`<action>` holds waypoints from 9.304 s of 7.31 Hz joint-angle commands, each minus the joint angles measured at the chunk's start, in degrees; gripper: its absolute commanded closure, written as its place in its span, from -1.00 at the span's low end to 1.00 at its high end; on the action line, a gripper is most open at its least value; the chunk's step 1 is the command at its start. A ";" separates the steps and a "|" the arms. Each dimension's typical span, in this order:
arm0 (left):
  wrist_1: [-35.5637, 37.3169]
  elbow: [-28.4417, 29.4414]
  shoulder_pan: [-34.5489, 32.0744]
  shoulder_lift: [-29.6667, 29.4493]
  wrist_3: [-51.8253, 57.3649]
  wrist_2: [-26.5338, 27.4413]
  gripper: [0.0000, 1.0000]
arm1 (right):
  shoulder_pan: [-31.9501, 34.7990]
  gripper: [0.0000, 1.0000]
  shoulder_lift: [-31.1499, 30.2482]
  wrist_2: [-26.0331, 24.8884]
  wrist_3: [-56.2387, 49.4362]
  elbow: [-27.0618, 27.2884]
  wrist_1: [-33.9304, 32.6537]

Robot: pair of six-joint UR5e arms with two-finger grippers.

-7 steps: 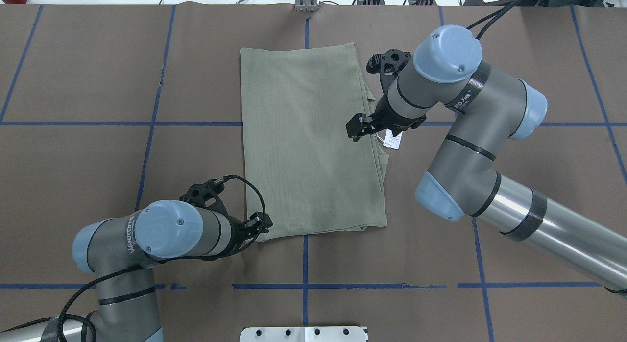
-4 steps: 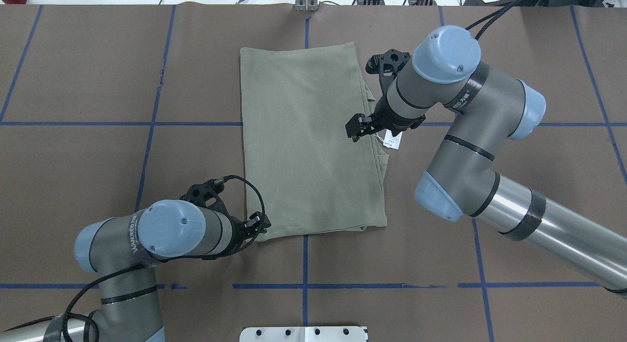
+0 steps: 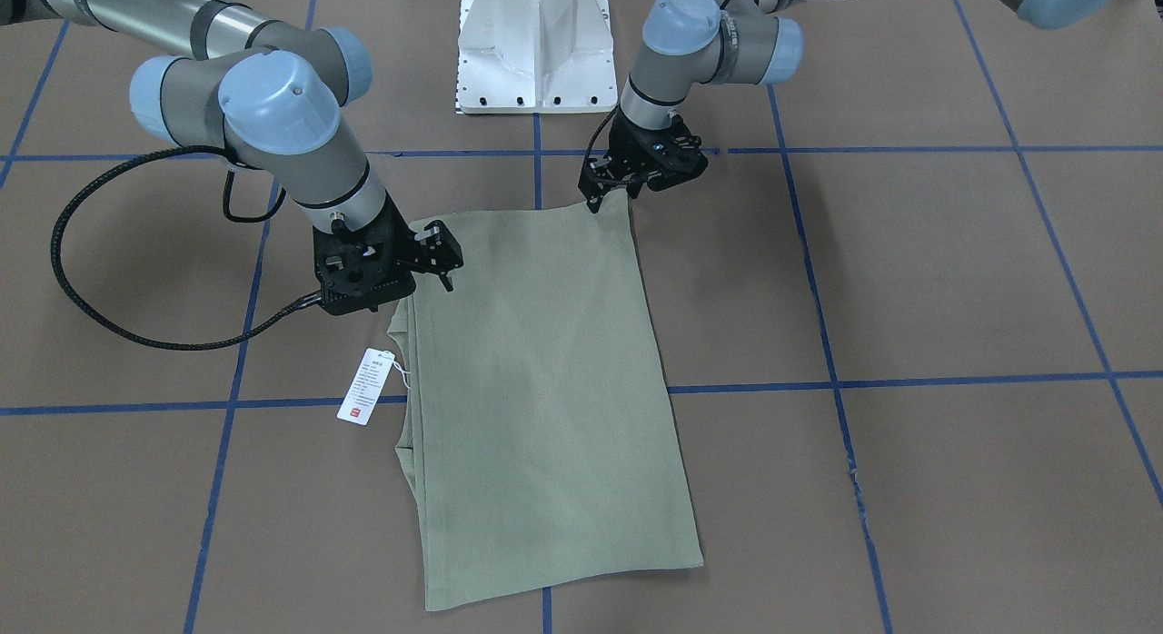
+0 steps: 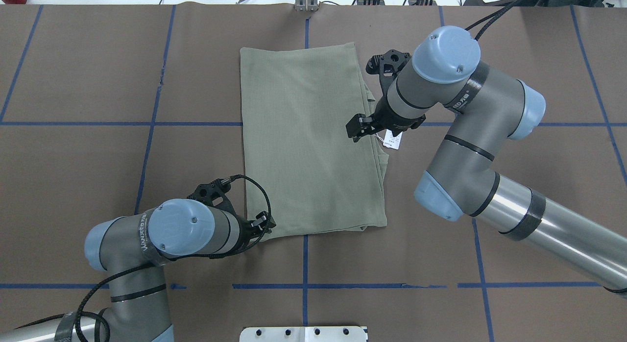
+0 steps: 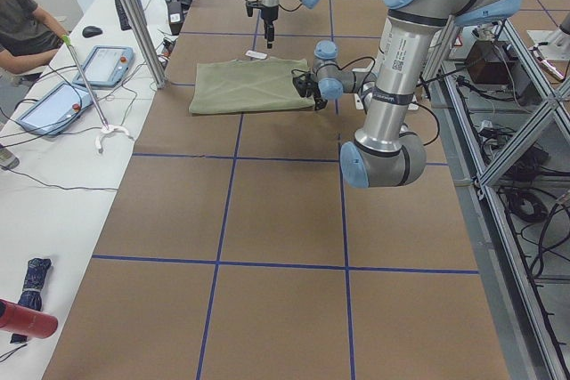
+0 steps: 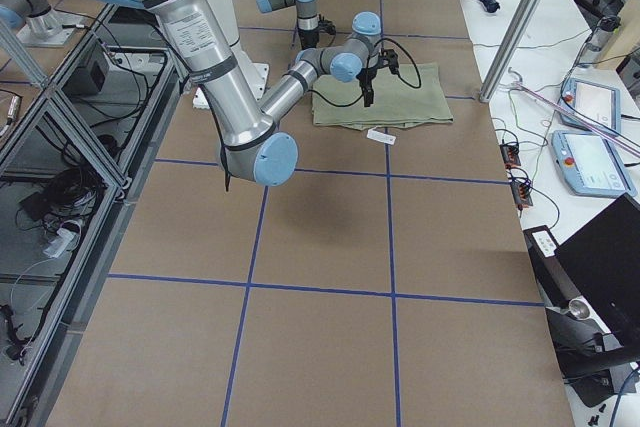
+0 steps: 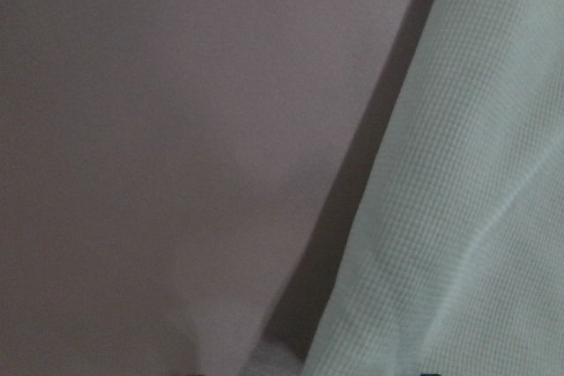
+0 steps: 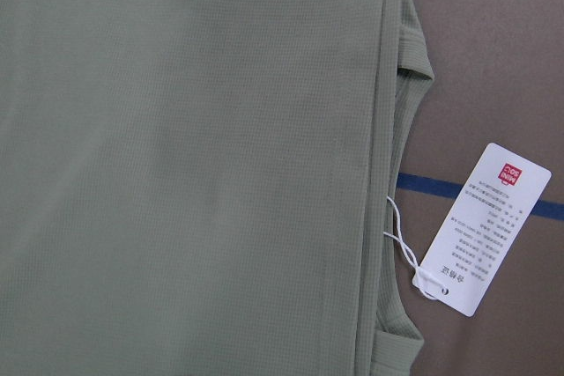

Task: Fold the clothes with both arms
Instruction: 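Press the right gripper down along the folded edge toward the robot, then grasp the shirt edge nearest the robot with both grippers, then lift the near edge with both grippers and fold it away from the robot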

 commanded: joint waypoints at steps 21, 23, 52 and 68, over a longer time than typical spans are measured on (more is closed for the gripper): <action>4.90 -4.57 -0.61 -1.84 0.37 -0.79 1.00 | -20.64 -1.00 -11.64 -15.29 47.73 9.67 -0.35; 4.90 -4.57 -0.61 -1.93 0.37 -0.79 1.00 | -20.73 -1.00 -11.02 -15.38 47.65 8.88 -0.18; 17.21 -18.63 -0.14 -0.26 5.70 -0.62 1.00 | -17.85 1.00 -10.72 -12.57 46.86 21.92 0.00; -11.89 24.96 -25.39 -14.24 15.84 -0.79 -1.00 | 2.38 -1.00 16.93 -8.35 40.19 -30.85 13.35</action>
